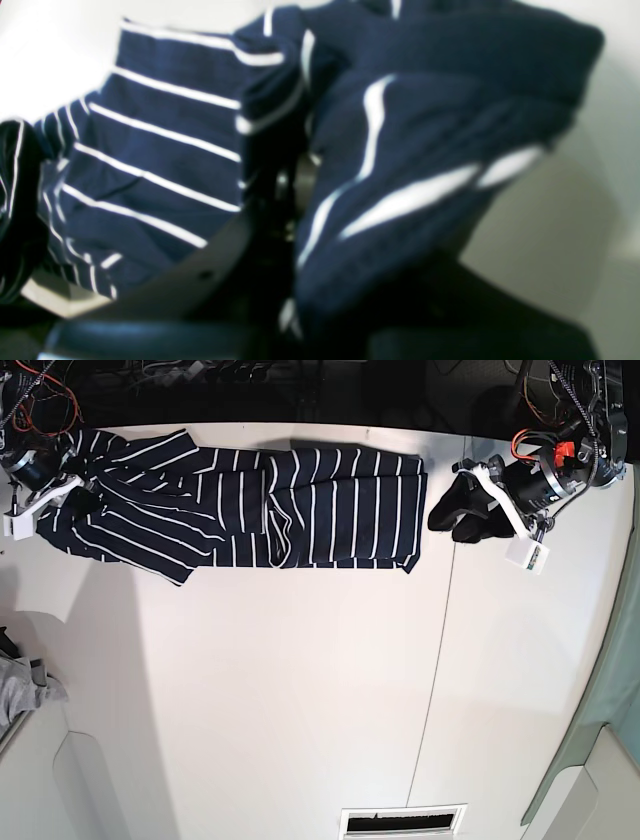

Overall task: Layout the t-shirt on the table in an organized manner, then fold the t-shirt properly
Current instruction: 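Fold the strip end over with the right gripper toward the left gripper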

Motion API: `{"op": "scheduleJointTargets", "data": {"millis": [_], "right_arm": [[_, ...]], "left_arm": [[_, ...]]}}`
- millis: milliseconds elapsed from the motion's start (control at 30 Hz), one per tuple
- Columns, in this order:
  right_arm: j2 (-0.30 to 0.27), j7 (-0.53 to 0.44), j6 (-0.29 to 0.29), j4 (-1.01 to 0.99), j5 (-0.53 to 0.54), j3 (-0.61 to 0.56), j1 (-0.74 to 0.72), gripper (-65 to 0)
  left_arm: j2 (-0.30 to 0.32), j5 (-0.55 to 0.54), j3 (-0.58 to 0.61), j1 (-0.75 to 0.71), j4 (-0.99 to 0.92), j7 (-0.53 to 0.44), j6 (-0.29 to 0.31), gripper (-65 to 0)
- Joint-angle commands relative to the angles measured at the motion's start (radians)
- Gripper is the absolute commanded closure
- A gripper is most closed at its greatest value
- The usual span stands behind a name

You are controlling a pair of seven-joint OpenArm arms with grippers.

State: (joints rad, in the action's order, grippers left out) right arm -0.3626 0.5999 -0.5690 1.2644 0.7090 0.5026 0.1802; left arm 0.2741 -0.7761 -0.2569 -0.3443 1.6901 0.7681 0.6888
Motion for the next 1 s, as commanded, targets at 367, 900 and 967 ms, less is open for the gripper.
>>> {"op": "scheduleJointTargets", "data": {"millis": [367, 900, 967], "right_arm": [[-0.018, 0.086, -0.004, 0.265, 0.131, 0.045, -0.055, 0.0], [0.217, 0.124, -0.008, 0.49, 0.116, -0.242, -0.066, 0.0], [0.246, 0.138, -0.008, 0.489, 0.029, -0.323, -0.066, 0.0]], "left_arm": [[-0.051, 0.006, 0.149, 0.034, -0.264, -0.121, 0.009, -34.6], [-0.116, 0.057, 0.18, 0.048, -0.264, -0.122, 0.009, -34.6], [-0.116, 0.059, 0.18, 0.048, -0.264, -0.122, 0.009, -34.6]]}}
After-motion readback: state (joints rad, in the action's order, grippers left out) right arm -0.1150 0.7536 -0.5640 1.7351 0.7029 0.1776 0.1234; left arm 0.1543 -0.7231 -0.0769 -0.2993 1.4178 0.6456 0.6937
